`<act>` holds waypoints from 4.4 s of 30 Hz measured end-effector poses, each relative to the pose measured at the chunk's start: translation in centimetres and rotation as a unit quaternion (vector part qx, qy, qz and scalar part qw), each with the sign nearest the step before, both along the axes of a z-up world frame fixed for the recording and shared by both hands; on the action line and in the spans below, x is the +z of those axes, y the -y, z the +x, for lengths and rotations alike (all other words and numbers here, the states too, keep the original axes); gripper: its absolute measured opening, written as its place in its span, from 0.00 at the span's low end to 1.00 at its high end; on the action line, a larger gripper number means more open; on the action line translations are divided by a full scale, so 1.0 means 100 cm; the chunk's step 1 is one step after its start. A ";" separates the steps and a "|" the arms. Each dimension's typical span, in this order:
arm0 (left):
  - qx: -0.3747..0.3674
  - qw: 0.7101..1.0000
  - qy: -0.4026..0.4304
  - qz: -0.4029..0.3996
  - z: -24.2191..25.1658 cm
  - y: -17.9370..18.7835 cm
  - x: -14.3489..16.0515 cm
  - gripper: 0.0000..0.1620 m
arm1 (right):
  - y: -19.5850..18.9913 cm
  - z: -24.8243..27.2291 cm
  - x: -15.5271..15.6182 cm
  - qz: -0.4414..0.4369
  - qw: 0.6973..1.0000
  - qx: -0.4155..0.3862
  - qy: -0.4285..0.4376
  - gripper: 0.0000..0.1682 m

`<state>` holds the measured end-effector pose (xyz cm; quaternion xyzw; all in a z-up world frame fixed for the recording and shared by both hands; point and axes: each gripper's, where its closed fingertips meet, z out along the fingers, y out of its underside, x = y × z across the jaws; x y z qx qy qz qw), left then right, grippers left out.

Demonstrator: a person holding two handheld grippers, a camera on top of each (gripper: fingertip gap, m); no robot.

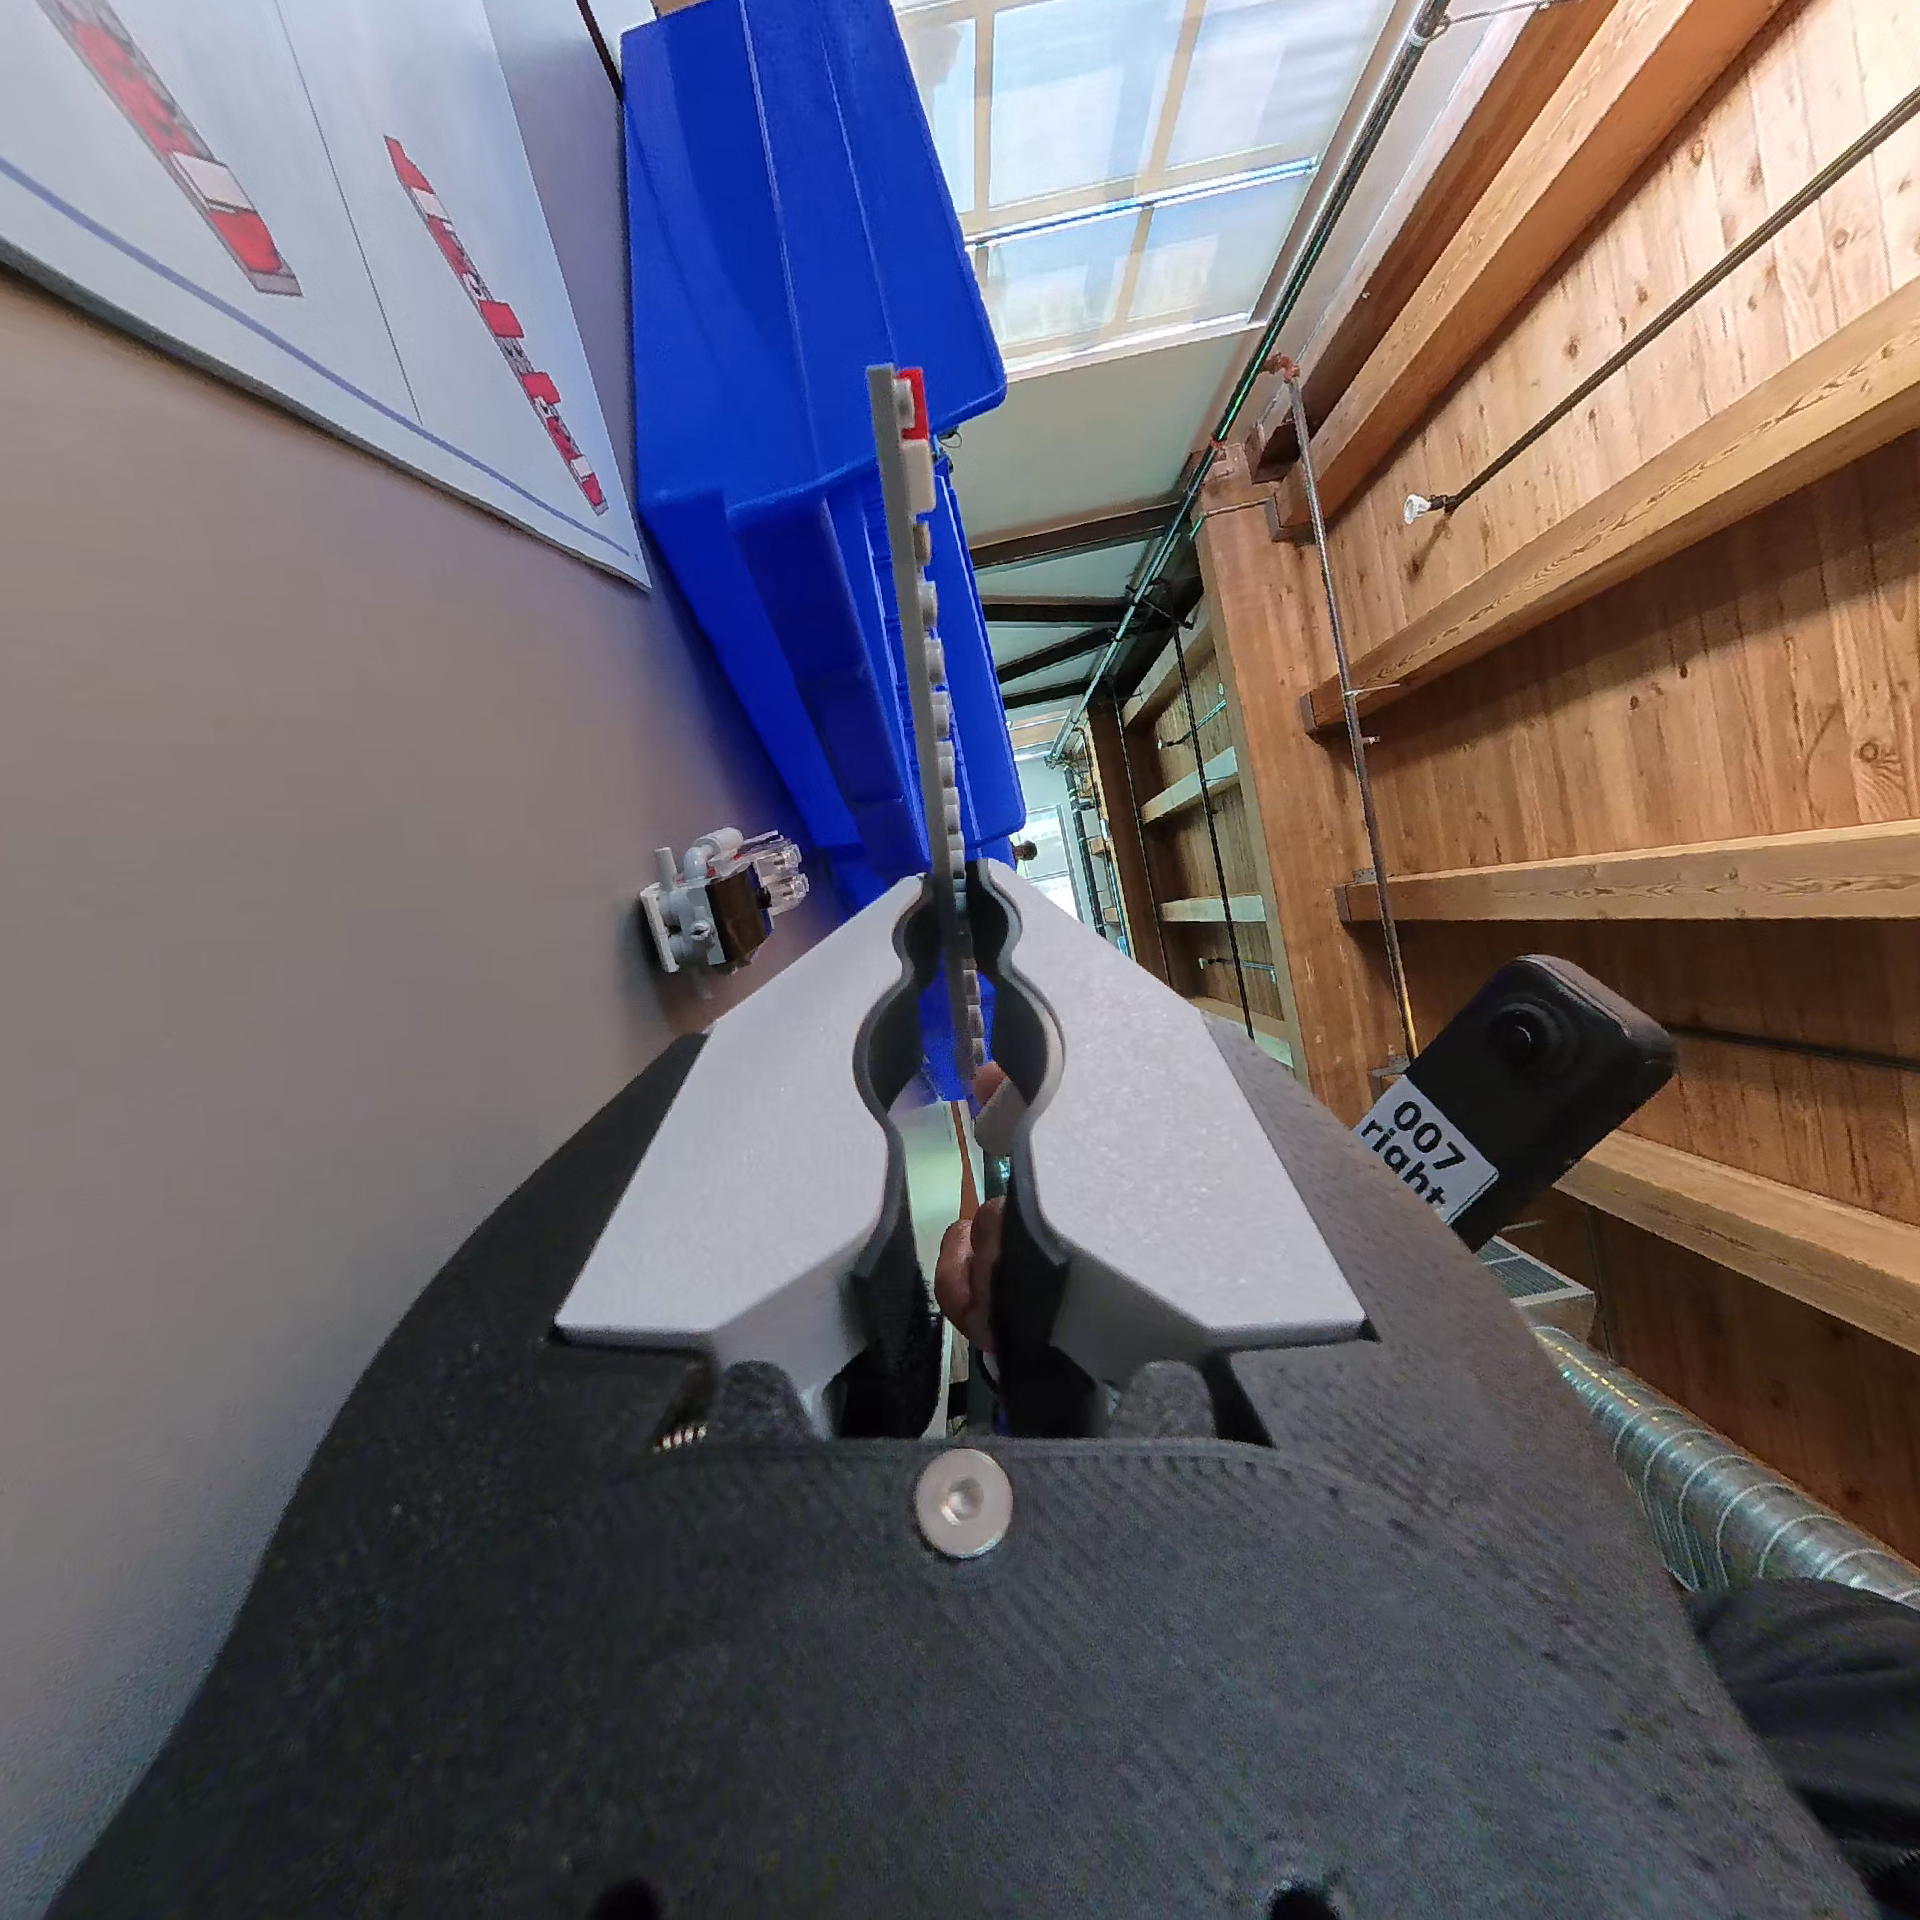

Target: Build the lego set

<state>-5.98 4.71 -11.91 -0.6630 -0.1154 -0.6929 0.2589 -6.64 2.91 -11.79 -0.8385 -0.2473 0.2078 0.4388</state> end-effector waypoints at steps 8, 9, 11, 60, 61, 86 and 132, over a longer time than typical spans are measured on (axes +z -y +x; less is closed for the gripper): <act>0.004 1.000 0.002 -0.009 -0.004 -0.003 -0.002 0.03 | 0.008 0.011 0.004 0.022 0.999 0.010 -0.026 0.14; 0.004 1.000 0.001 -0.009 -0.004 -0.004 -0.002 0.03 | 0.011 0.013 0.002 0.022 0.999 0.016 -0.030 0.14; 0.004 1.000 0.000 -0.009 -0.004 -0.004 -0.002 0.03 | 0.017 0.017 -0.003 0.017 0.999 0.022 -0.040 0.15; -0.242 0.966 0.009 0.096 -0.018 0.005 0.037 0.66 | 0.028 0.051 0.015 -0.010 0.963 0.256 -0.082 0.10; -0.263 0.959 0.004 0.109 -0.019 0.012 0.039 0.65 | 0.038 0.050 0.014 -0.019 0.953 0.294 -0.073 0.10; -0.475 0.871 -0.045 0.117 0.008 0.112 0.007 0.03 | 0.088 0.012 -0.006 -0.120 0.780 0.613 0.025 0.10; -0.428 0.904 -0.009 0.012 -0.009 0.104 0.002 0.03 | 0.069 0.004 0.031 0.081 0.844 0.527 0.058 0.10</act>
